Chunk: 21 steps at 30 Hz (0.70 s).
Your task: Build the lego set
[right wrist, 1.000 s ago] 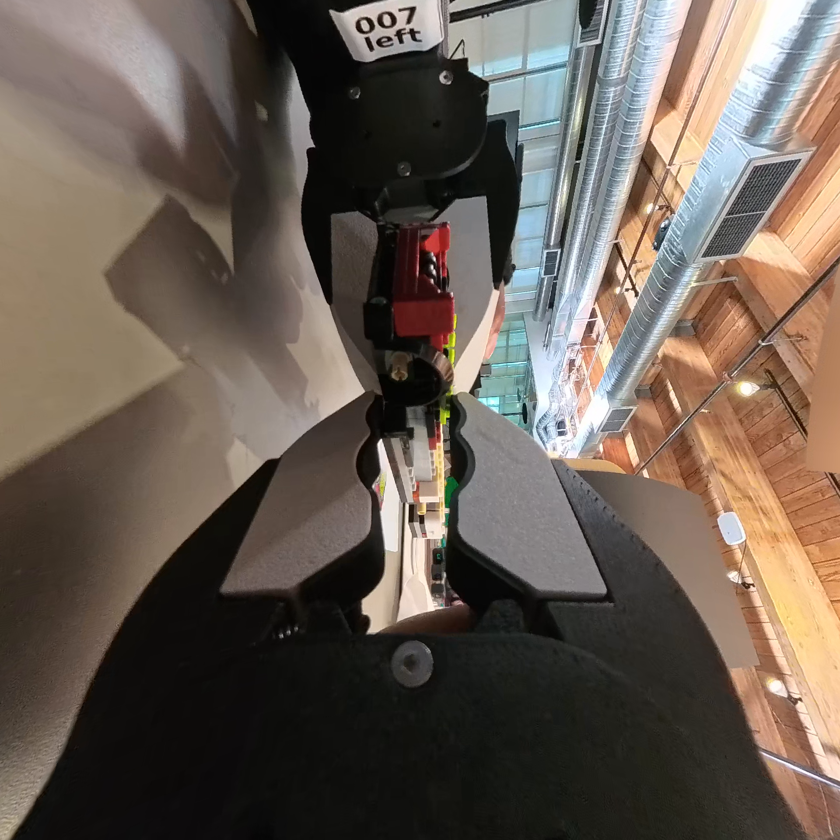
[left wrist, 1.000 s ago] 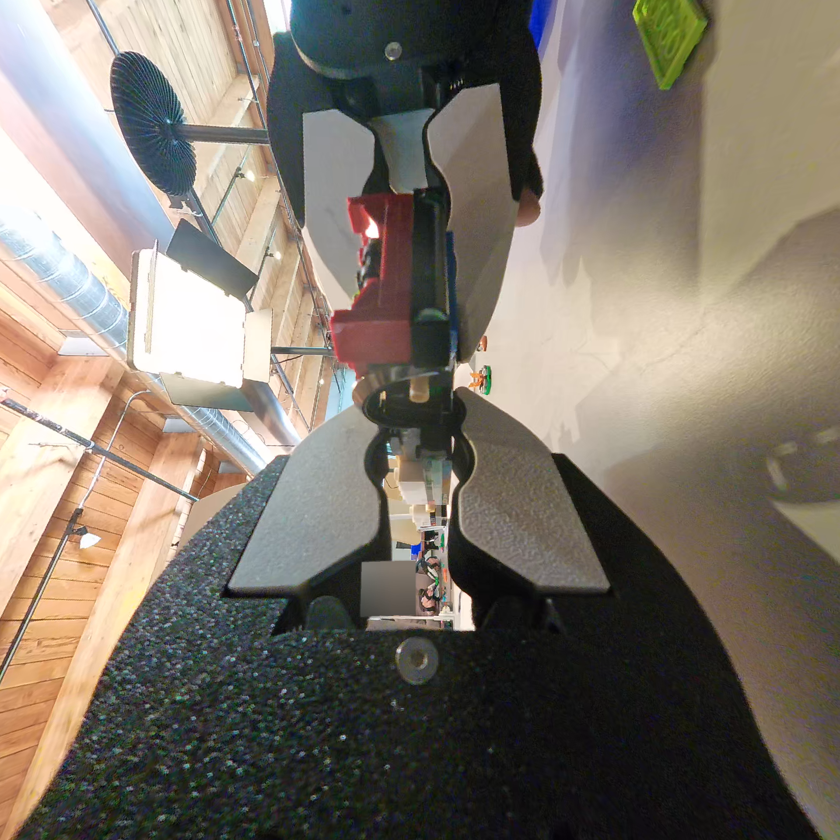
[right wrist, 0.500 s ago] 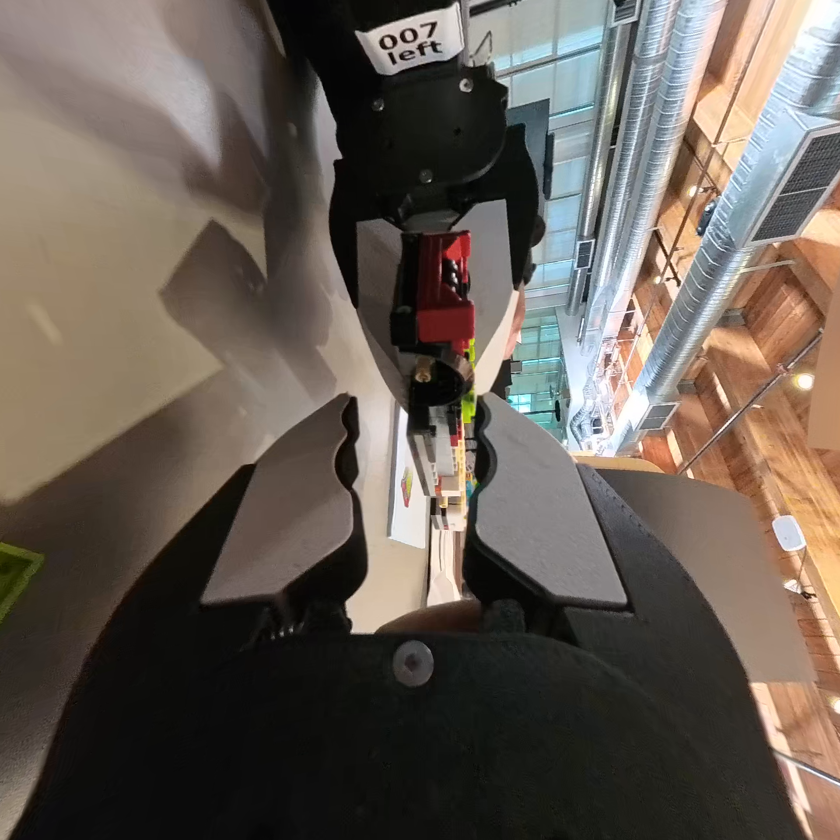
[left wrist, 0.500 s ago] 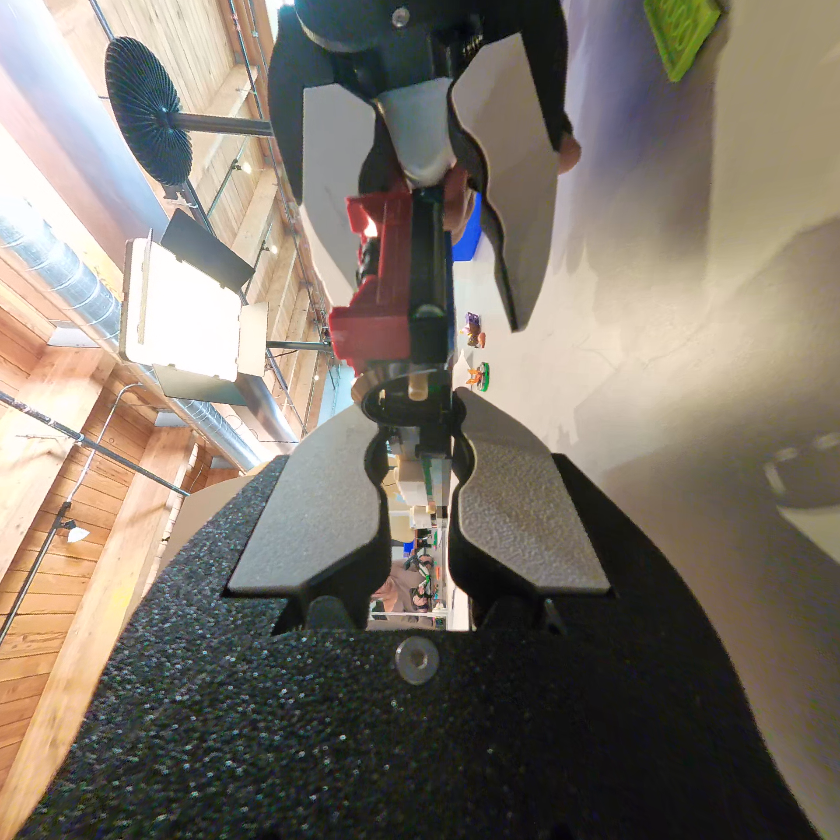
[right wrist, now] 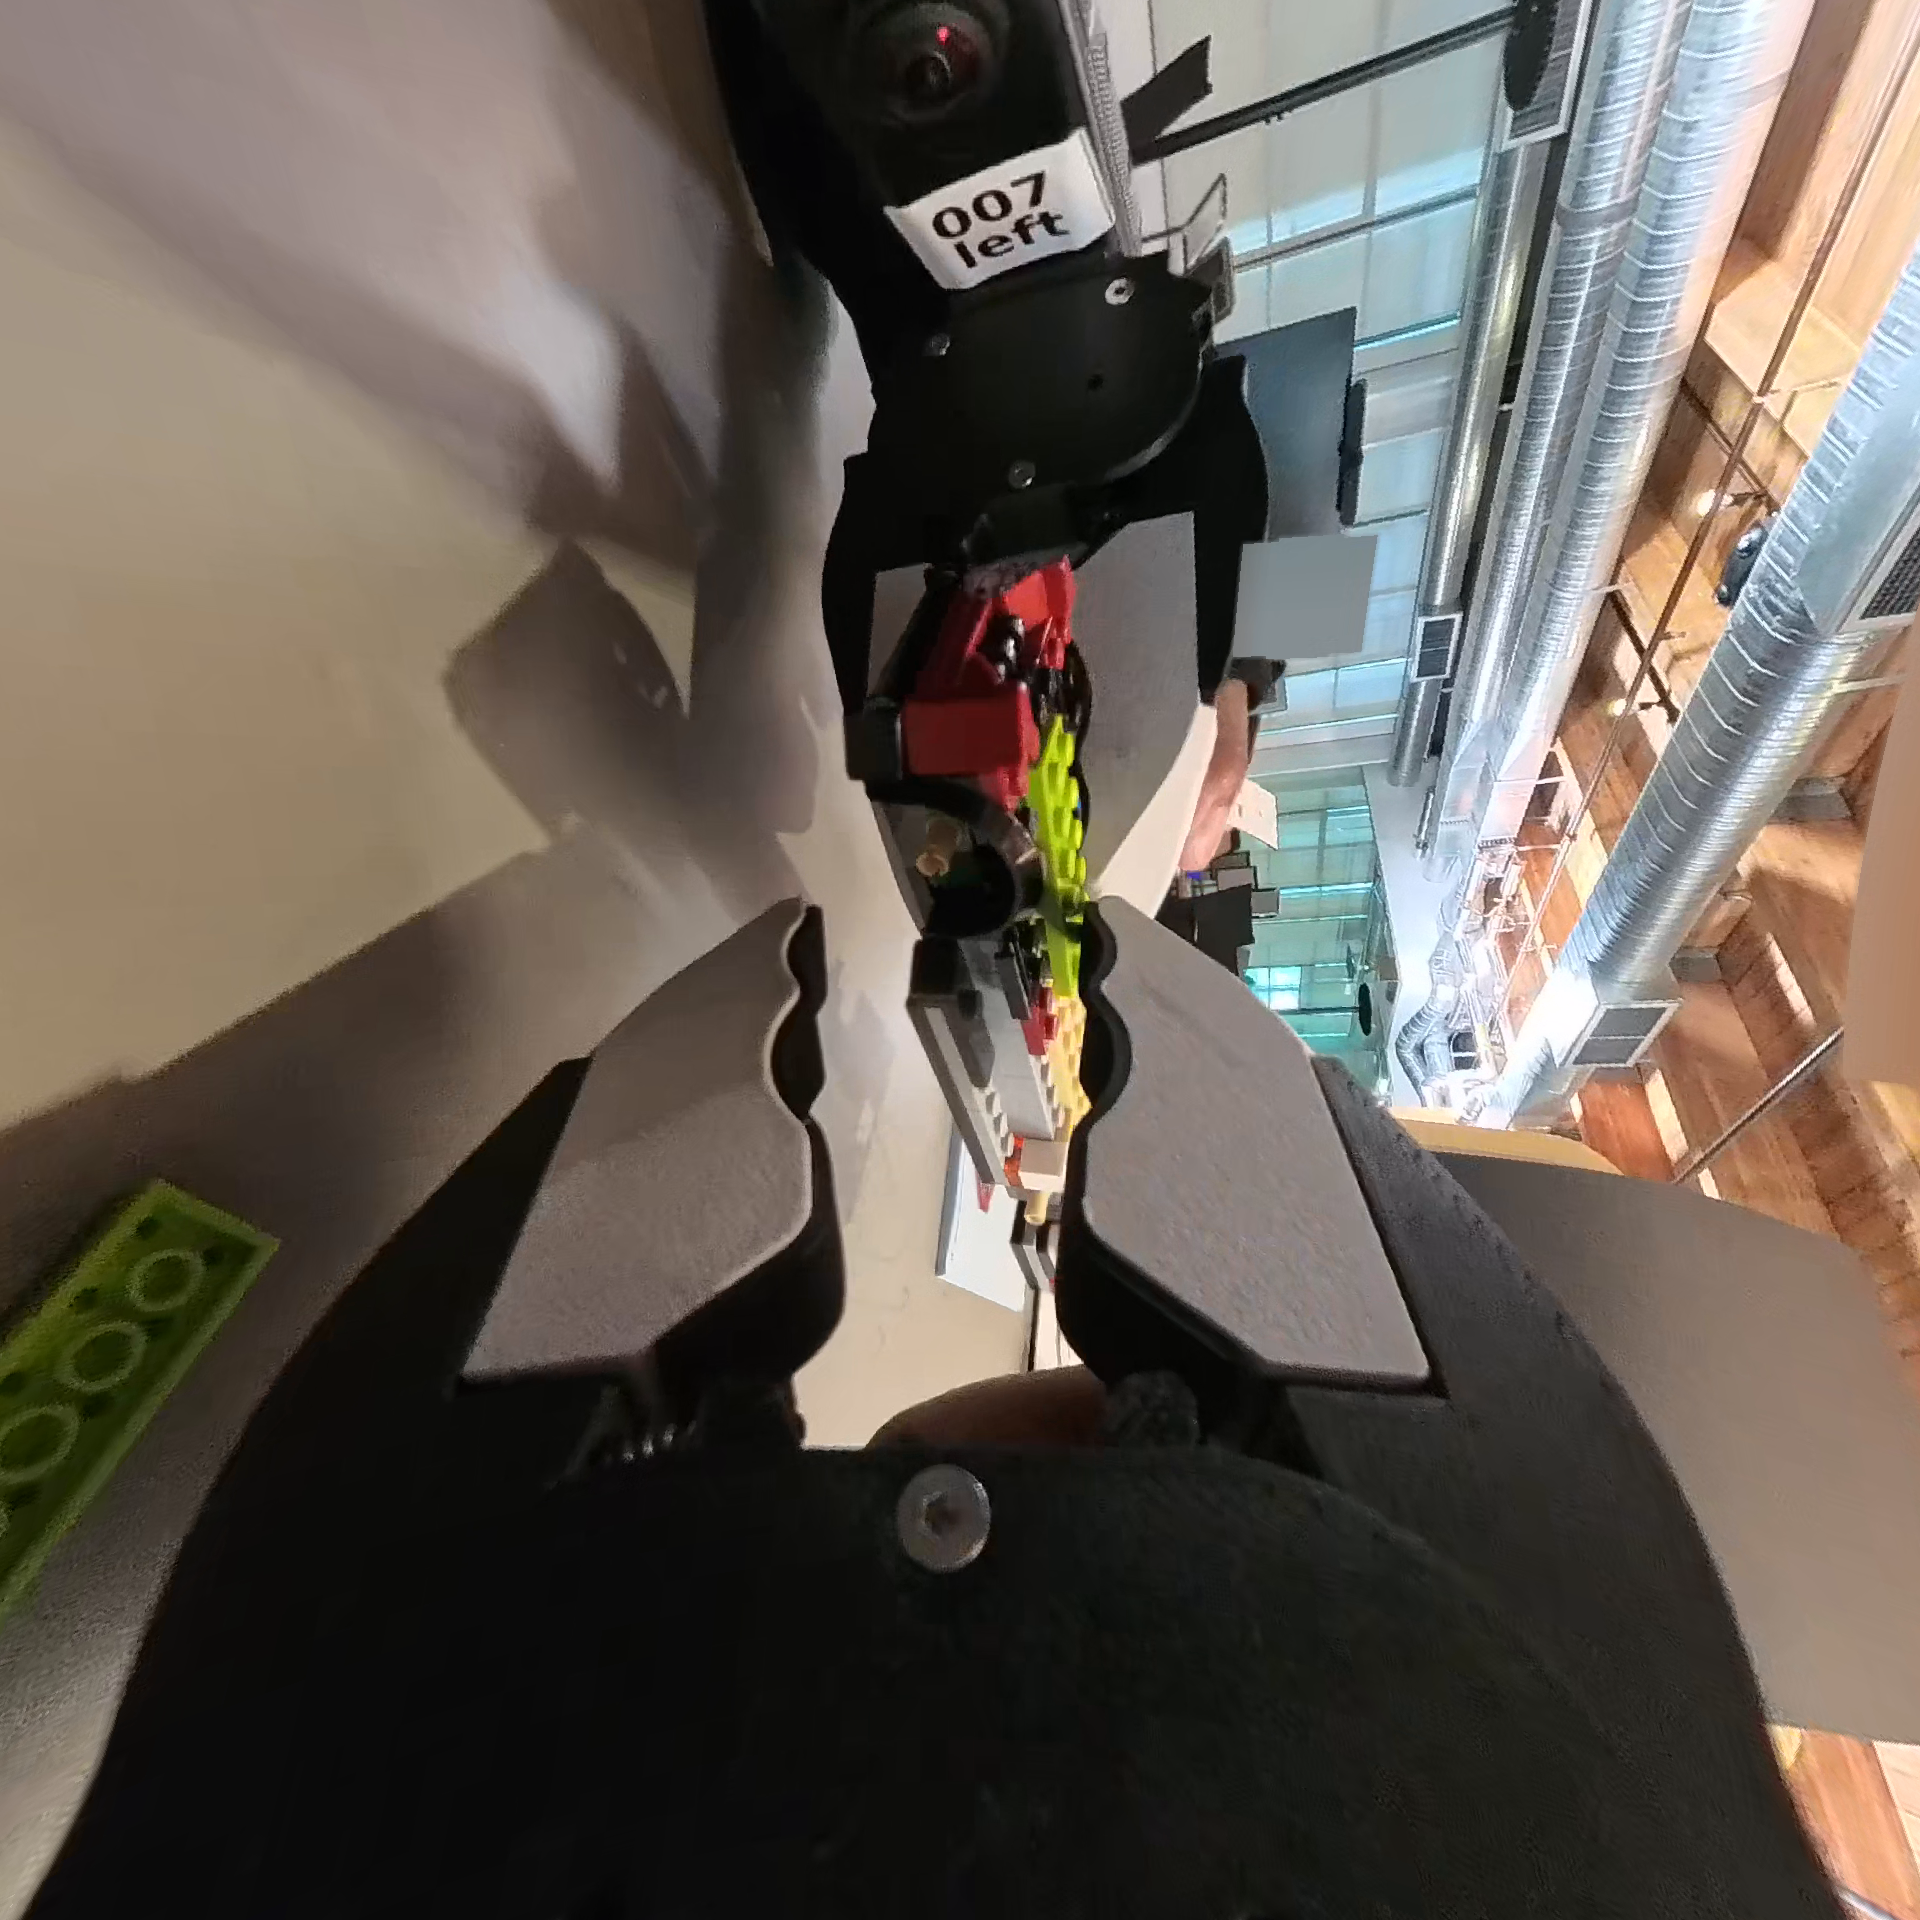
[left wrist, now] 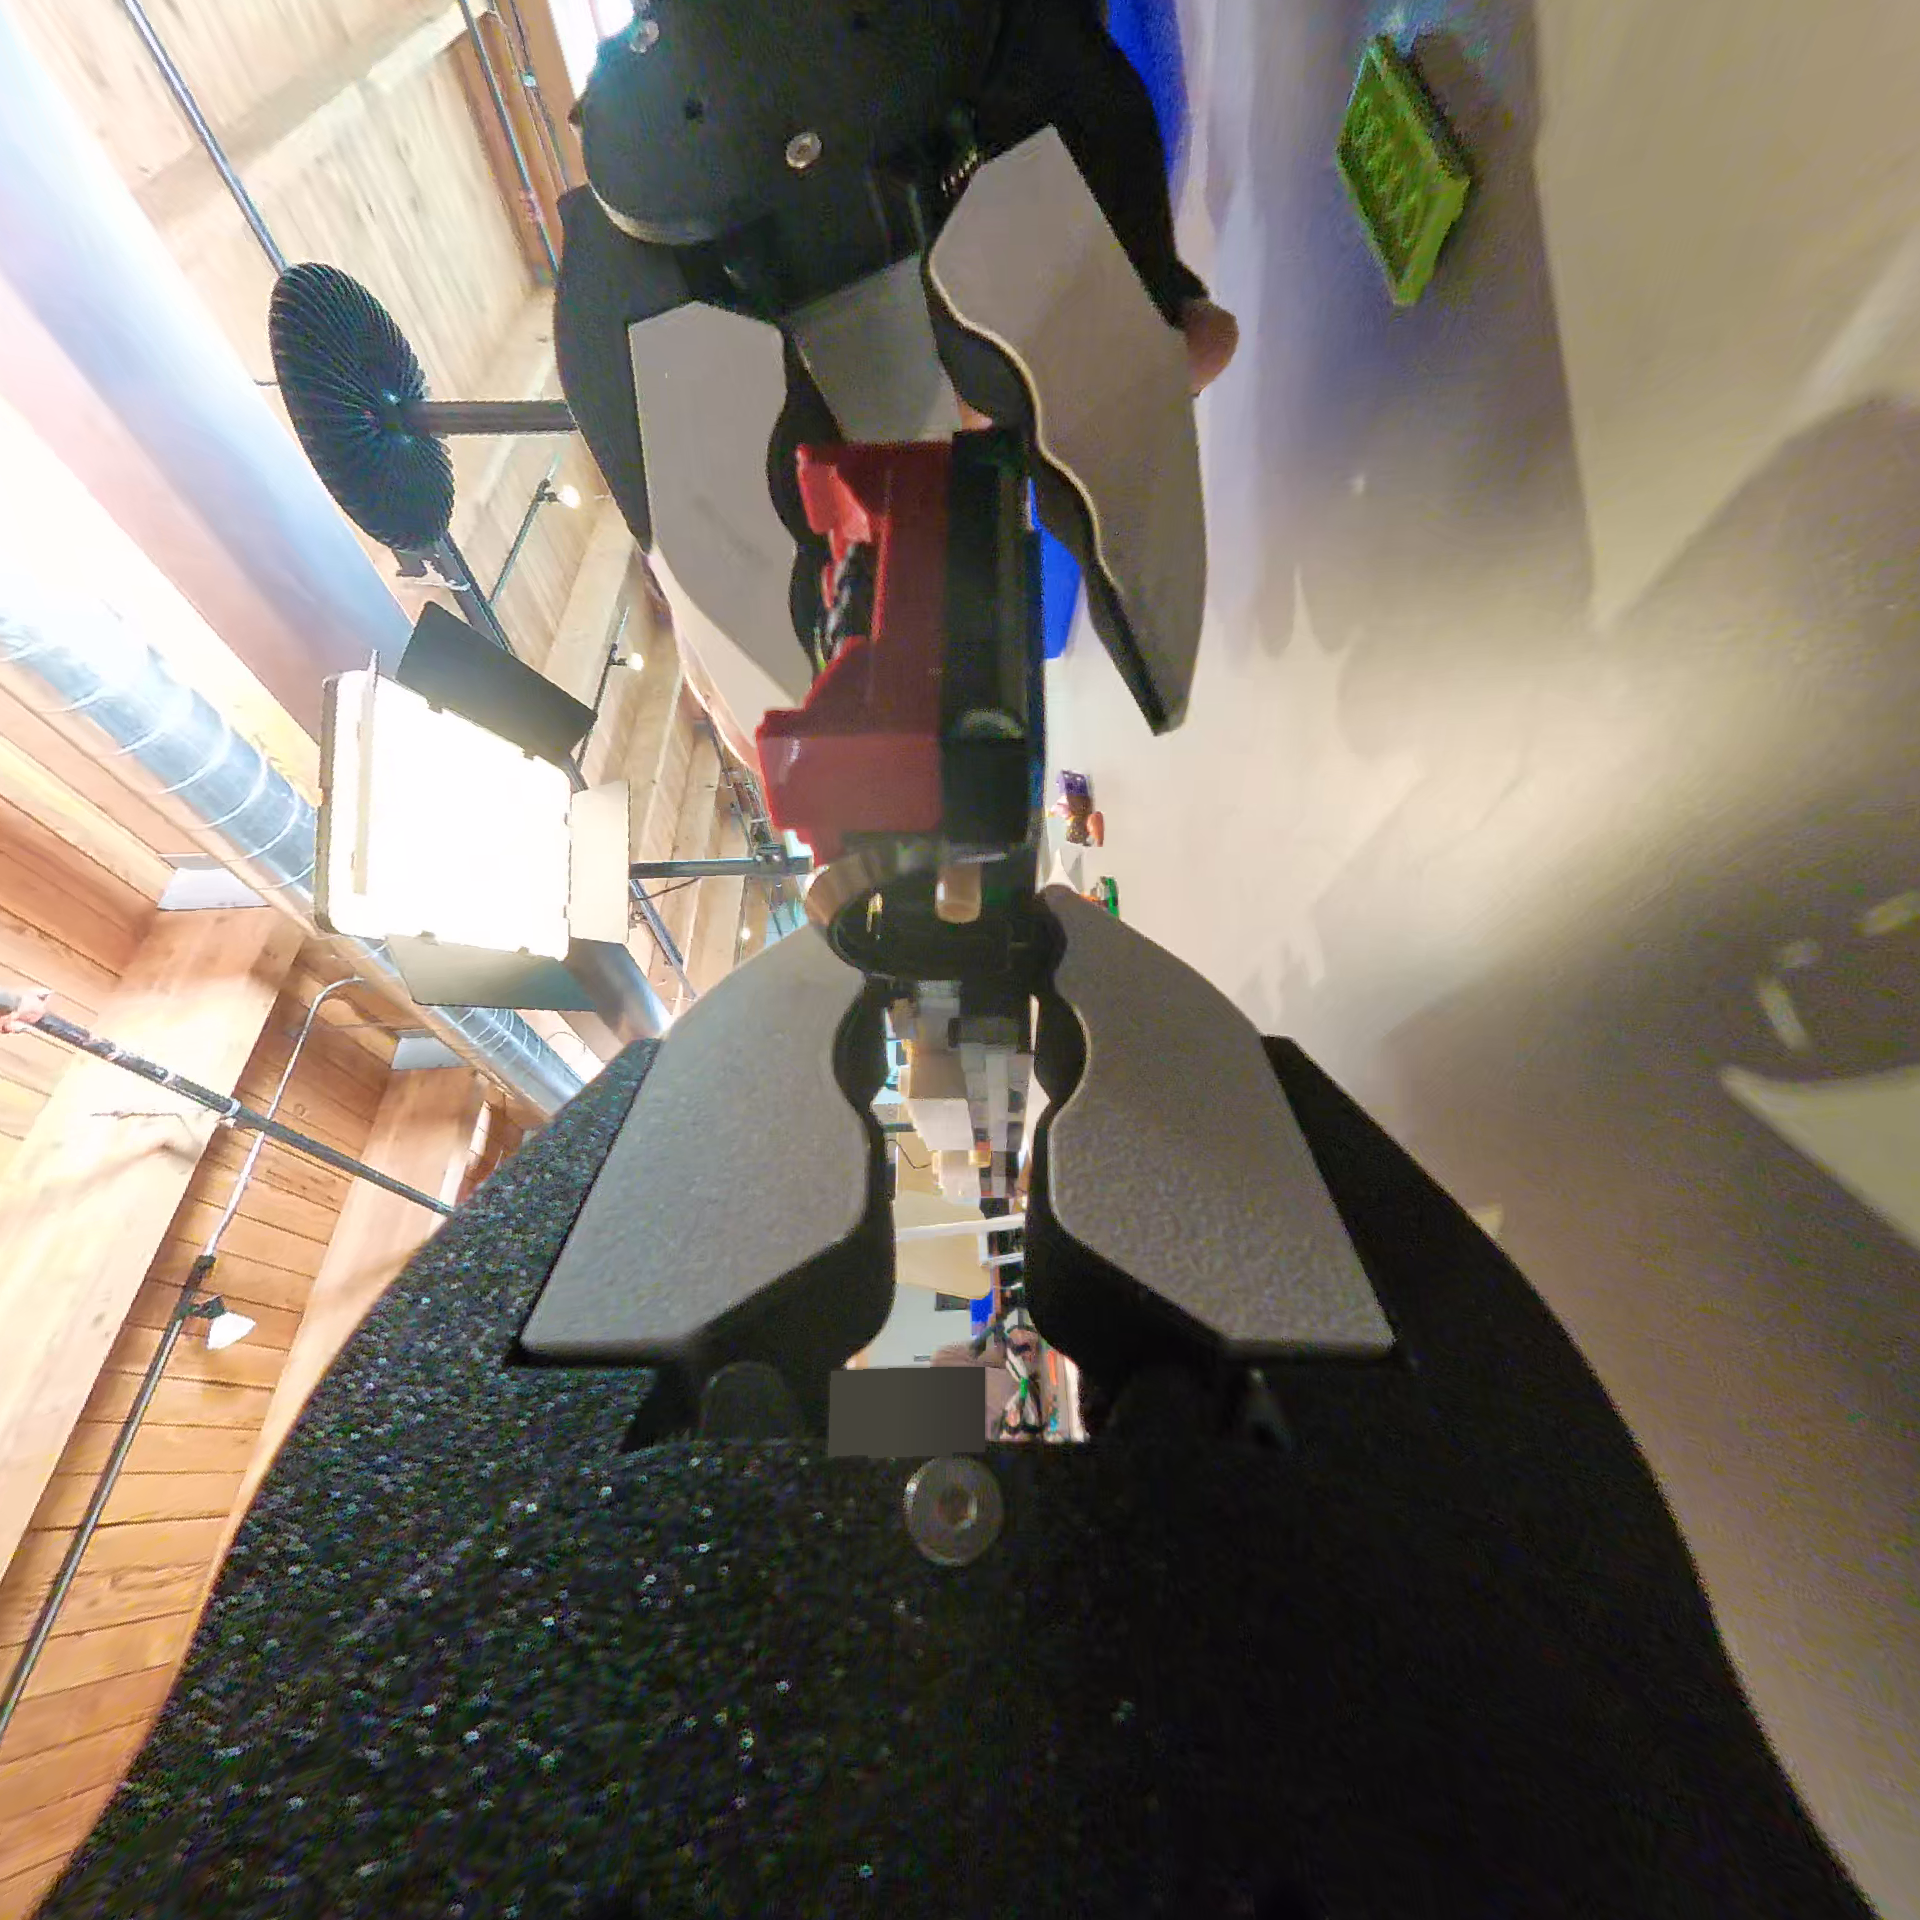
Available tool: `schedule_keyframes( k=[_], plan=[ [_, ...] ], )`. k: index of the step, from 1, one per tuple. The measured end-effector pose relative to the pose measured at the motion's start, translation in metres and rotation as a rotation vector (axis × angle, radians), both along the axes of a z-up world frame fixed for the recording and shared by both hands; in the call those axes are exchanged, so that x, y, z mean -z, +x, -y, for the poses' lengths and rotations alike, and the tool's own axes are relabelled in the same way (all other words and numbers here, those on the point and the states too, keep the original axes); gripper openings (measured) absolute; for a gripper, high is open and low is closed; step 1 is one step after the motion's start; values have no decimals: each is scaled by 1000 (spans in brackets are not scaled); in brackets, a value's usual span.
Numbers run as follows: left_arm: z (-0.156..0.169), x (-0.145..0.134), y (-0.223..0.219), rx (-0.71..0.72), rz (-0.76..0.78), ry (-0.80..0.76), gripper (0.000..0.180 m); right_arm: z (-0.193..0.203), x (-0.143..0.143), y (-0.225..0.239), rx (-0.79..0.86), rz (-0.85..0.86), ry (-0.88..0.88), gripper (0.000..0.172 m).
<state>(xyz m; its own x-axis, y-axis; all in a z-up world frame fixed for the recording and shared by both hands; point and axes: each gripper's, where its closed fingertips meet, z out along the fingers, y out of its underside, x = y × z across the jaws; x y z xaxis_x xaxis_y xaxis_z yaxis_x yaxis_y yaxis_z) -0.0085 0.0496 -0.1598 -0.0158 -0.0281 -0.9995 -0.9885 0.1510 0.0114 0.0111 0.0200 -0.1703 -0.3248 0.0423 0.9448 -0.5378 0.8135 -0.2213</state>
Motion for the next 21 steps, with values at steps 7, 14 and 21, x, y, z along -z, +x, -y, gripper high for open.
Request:
schedule_keyframes(
  k=[7,14,21],
  plan=[
    [1,-2,1,7,2,11,24,1,-2,1,-5,-6,6,46],
    [2,-7,-4,-6,28,24,24,2,-7,3,1,-21,-4,54],
    [3,-10,-4,-8,39,33,24,16,-18,10,-37,-84,-27,54]
  ],
)
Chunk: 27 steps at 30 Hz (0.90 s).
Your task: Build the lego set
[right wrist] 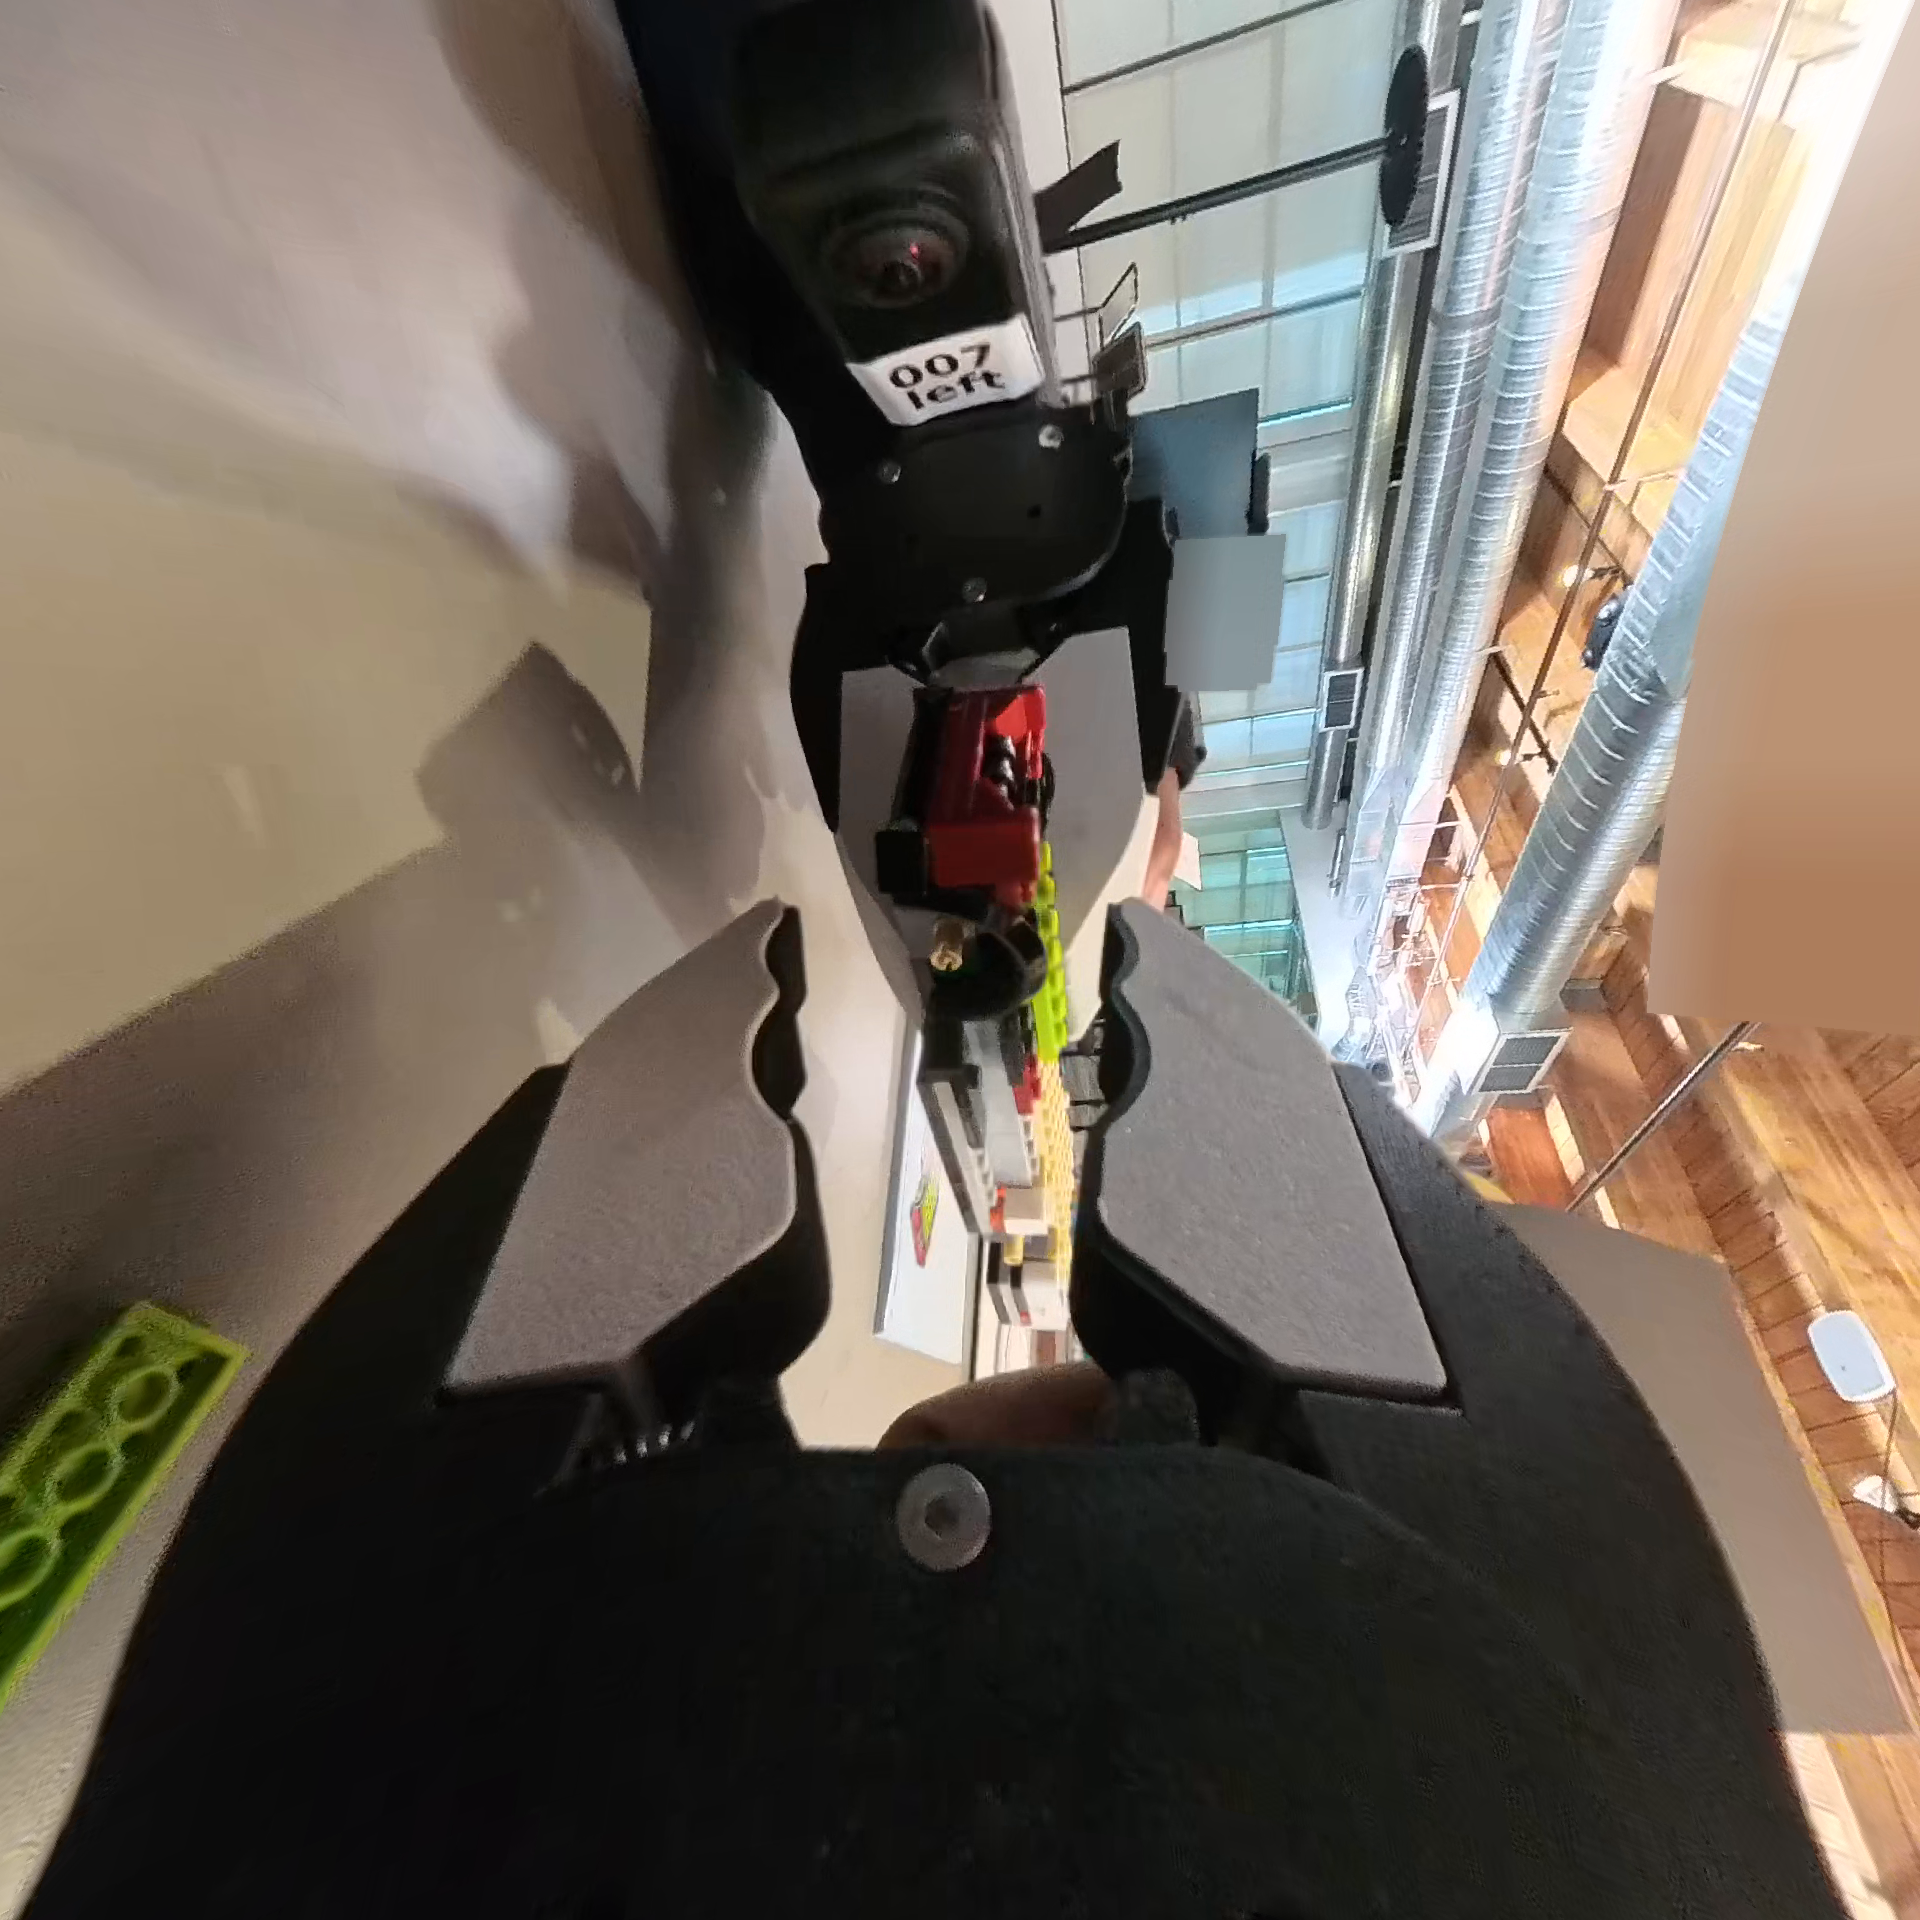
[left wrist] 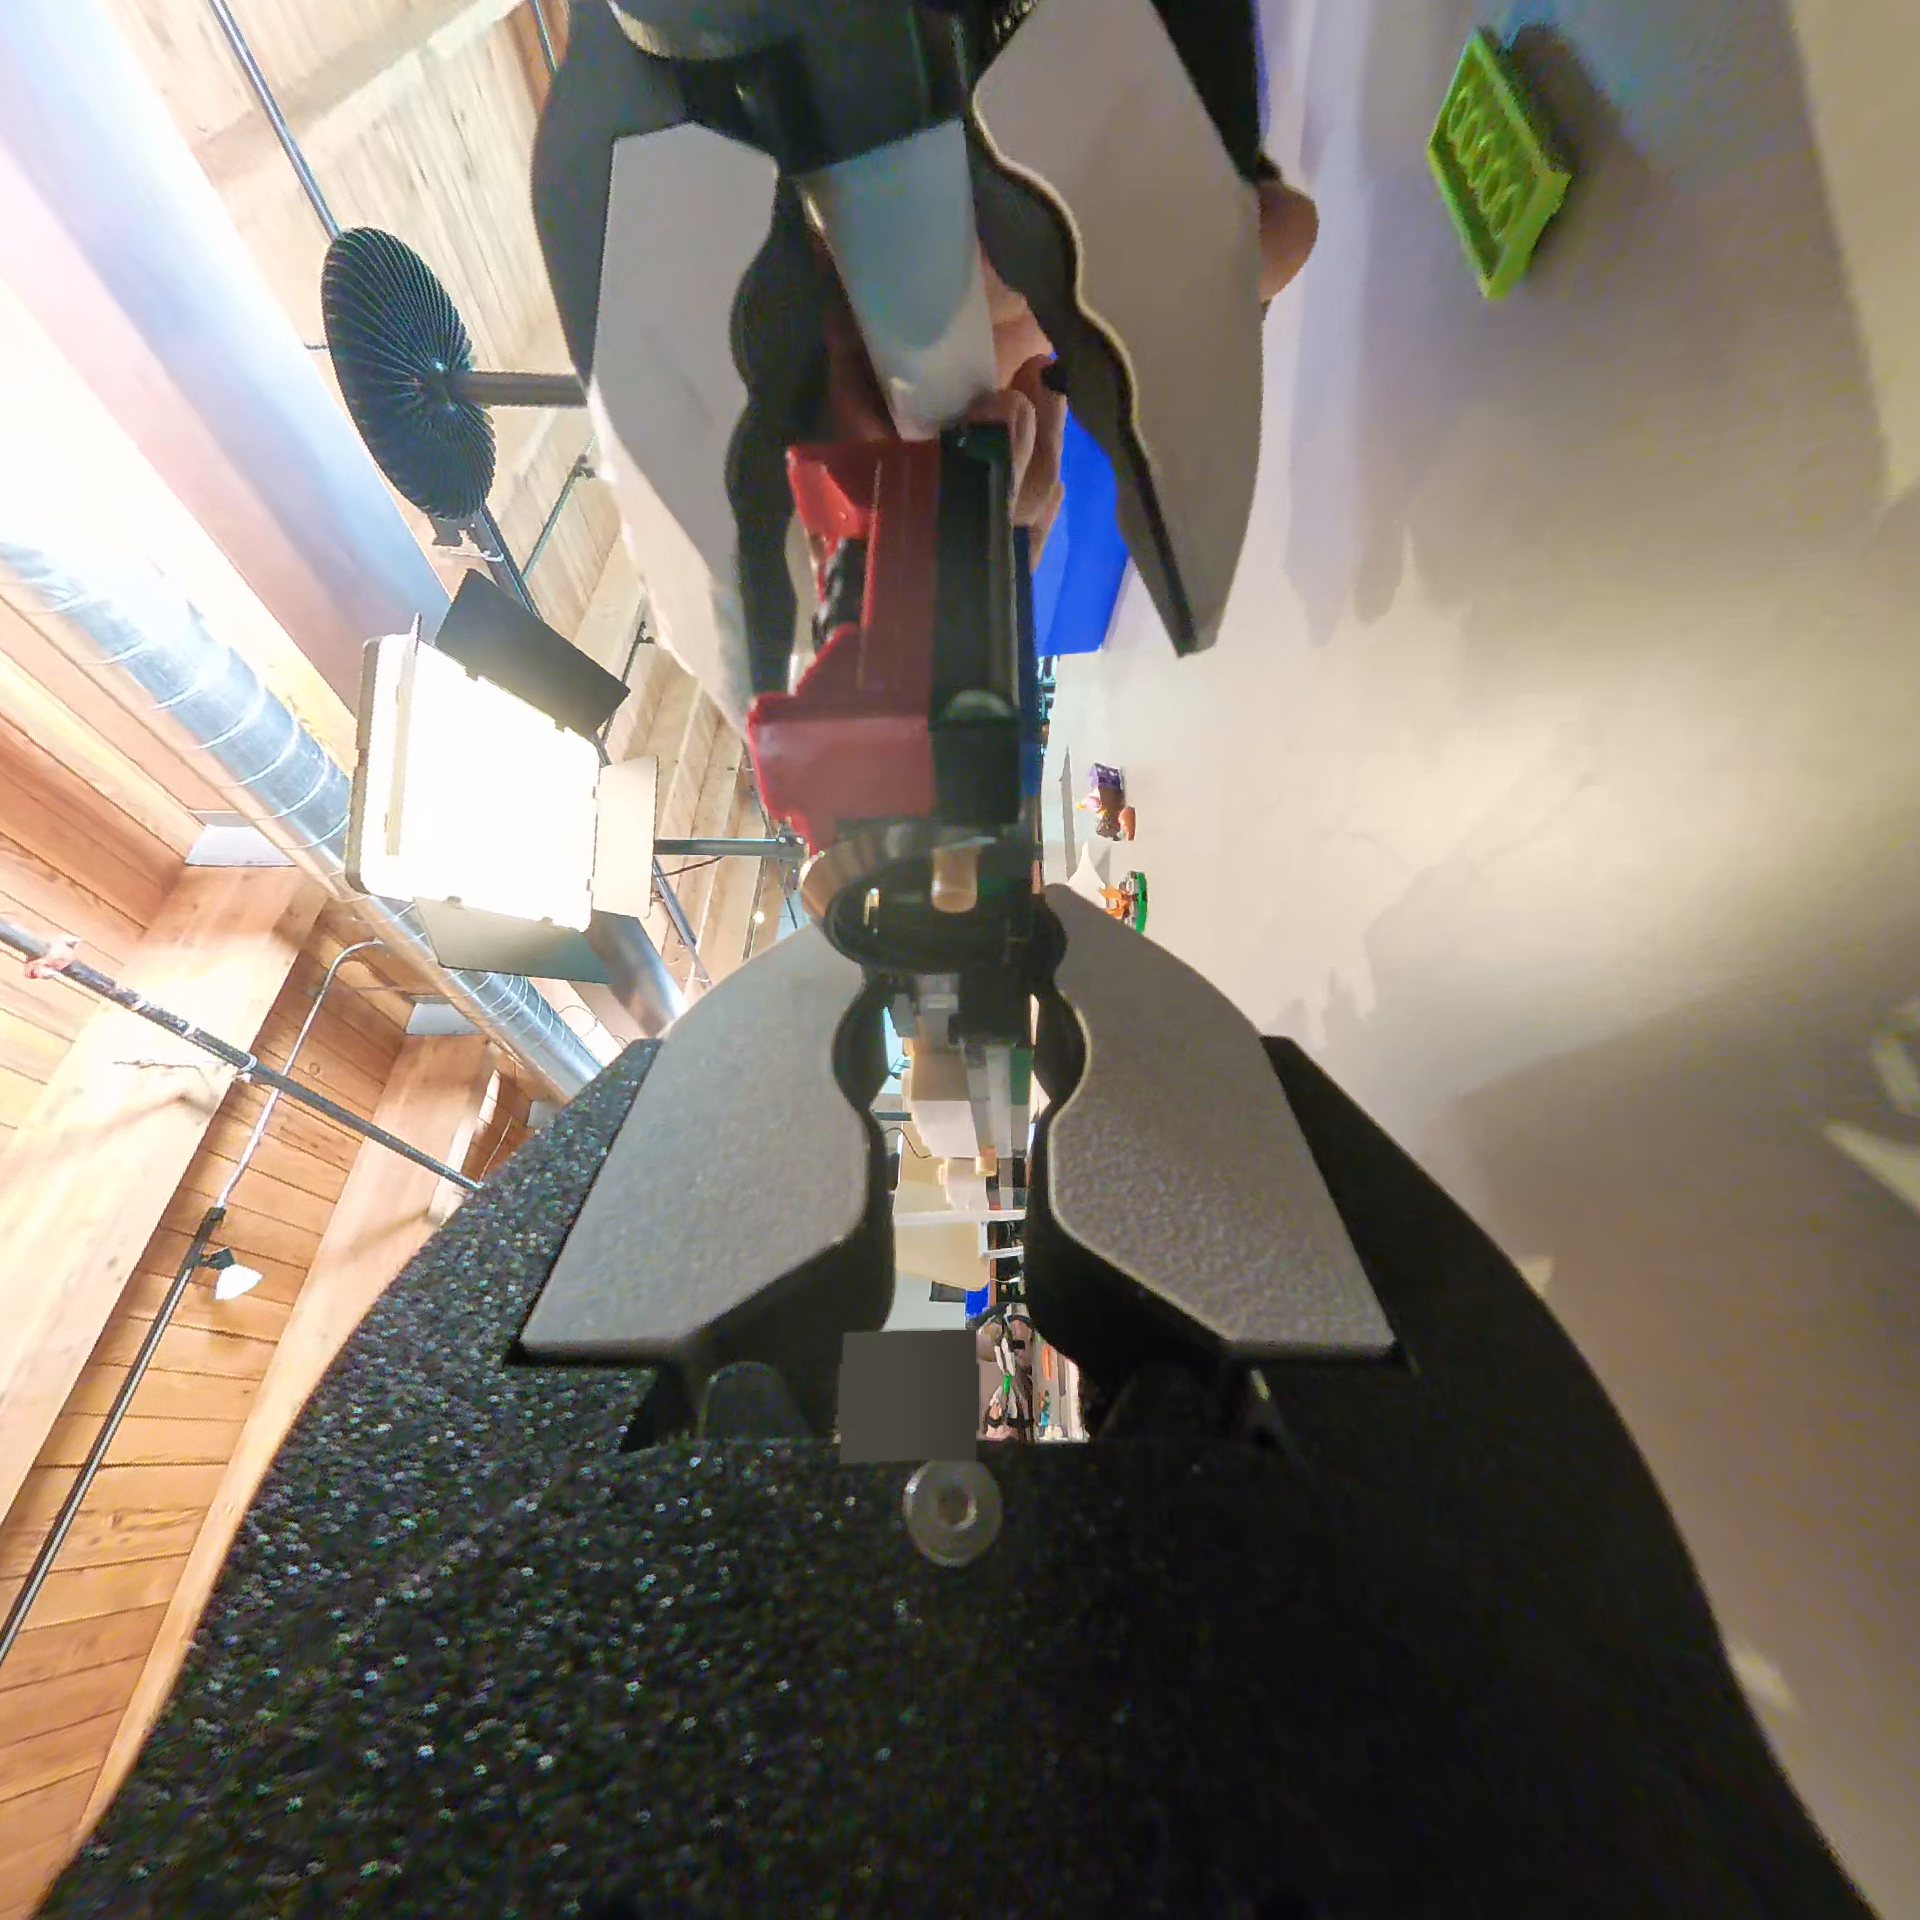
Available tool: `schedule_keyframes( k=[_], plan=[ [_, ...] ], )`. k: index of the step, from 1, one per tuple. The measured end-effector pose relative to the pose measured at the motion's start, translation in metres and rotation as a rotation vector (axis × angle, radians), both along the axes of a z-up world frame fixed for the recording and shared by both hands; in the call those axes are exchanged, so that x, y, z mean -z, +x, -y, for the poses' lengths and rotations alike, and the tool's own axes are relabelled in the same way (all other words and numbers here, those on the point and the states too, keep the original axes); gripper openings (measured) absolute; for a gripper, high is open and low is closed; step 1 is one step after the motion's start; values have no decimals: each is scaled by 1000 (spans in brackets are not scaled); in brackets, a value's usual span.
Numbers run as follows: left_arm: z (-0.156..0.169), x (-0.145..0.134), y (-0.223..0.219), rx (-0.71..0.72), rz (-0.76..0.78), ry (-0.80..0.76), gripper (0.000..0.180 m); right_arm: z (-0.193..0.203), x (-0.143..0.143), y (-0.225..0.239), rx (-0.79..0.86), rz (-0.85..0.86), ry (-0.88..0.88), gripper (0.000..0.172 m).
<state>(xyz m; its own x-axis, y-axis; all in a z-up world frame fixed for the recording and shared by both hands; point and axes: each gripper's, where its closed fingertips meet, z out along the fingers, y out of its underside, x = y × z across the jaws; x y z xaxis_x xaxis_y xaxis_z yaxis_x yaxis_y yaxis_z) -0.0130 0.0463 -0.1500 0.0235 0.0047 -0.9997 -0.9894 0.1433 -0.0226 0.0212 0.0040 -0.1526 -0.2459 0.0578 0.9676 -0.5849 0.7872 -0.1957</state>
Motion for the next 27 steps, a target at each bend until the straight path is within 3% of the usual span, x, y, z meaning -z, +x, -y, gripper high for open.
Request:
schedule_keyframes(
  k=[9,27],
  plan=[
    [0,1,1,4,1,-5,24,2,-3,-3,9,-60,-13,29],
    [0,1,1,-2,12,-11,24,1,-4,-4,8,-15,-34,28]
  ],
)
